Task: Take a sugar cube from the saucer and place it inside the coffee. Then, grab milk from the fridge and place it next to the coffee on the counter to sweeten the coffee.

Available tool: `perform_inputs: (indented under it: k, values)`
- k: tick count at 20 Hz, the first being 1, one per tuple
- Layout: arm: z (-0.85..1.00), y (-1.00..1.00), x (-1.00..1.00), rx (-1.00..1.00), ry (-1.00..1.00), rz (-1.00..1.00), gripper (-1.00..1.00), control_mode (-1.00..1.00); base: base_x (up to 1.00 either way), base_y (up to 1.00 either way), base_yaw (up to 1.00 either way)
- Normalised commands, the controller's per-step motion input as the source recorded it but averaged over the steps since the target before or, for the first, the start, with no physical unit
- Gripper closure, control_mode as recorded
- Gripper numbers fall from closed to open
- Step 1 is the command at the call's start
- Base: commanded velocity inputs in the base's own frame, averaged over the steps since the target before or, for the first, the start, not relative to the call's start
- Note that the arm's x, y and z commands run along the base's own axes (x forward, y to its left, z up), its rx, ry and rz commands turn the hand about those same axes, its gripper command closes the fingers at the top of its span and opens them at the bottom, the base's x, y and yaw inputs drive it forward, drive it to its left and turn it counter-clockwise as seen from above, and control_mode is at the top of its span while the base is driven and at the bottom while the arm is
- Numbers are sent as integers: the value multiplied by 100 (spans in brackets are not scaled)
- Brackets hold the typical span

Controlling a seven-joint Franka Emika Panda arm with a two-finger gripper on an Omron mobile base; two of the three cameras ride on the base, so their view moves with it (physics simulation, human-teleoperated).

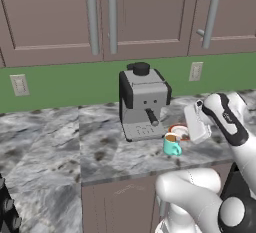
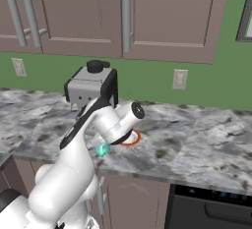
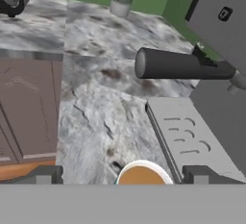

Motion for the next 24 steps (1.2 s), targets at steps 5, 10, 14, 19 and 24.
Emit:
perform_inputs:
  k: [5,10,14,19,24]
  values:
    - [-19,0,-26,-5,0,0,-100,-100,0,0,0]
    - [-28,0,-6,-11,0,0,-100,-100,0,0,0]
    - [-16,0,4,-11,0,0,-100,-100,0,0,0]
    - [-5,0,19,-9,-2,0,-100,-100,0,0,0]
    - [-1,0,27,-8,-4,0,-100,-100,0,0,0]
